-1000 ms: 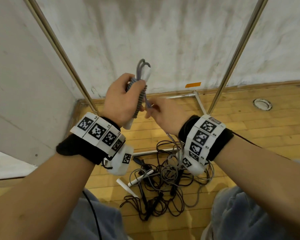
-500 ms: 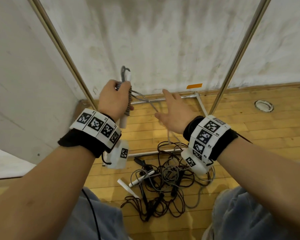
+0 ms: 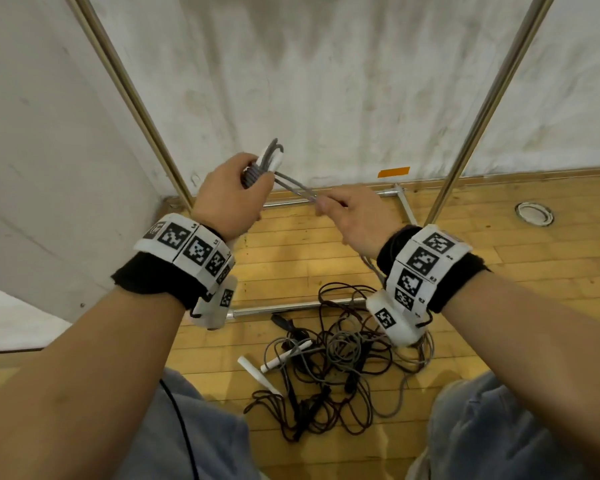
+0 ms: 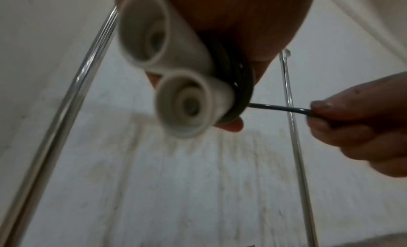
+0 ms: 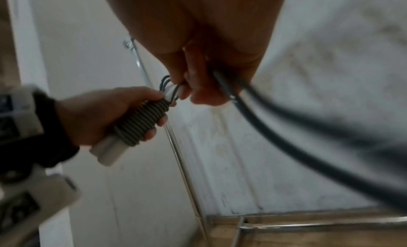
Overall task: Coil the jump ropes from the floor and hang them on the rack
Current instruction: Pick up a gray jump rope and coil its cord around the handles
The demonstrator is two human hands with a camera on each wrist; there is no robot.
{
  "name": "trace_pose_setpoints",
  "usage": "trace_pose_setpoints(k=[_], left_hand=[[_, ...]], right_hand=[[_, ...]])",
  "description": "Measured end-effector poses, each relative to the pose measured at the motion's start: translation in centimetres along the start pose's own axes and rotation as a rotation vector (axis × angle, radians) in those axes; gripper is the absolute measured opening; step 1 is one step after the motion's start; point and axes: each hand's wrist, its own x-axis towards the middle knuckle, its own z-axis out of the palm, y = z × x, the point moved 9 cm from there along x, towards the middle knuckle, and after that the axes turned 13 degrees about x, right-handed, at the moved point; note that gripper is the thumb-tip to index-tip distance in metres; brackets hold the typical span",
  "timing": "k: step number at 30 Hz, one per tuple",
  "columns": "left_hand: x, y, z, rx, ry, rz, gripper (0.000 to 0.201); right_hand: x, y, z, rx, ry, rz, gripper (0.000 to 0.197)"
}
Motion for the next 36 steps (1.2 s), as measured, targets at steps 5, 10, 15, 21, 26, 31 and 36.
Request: trace_pose_setpoints(k=[5, 10, 15, 21, 26, 31, 36], left_hand=[[-0.4, 0.0, 3.7, 0.508, -0.162, 0.137, 0.027], [-2.6, 2.9, 7.3, 0.388, -0.327, 0.31, 0.028], [-3.5, 5.3, 6.9, 0.309, -0.224, 0.411, 0.029], [-4.1, 6.5, 4.8, 0.181, -0.084, 0.398, 0.032], [-3.3, 4.9, 3.3, -0.134, -0.084, 0.165, 0.029], [-2.4, 3.7, 2.5, -0.228, -0.042, 0.046, 0.026], [-2.3, 4.3, 2.9, -0.336, -0.108, 0.079, 0.02]], right_hand=[[-0.5, -1.3, 1.9, -0.332, -0.205, -0.078, 0.031], [-0.2, -2.7, 0.4, -0.465, -0.134, -0.21, 0.023], [0.5, -1.3, -2.9, -0.122, 0.059, -0.088, 0.02], [1.2, 1.3, -3.0, 0.373, 0.016, 0.095, 0.017], [1.0, 2.7, -0.2, 0.676, -0.028, 0.223, 0.032], [0.0, 0.7, 2.3, -0.029, -0.062, 0.015, 0.019], [-0.4, 1.8, 2.6, -0.01, -0.062, 0.121, 0.017]])
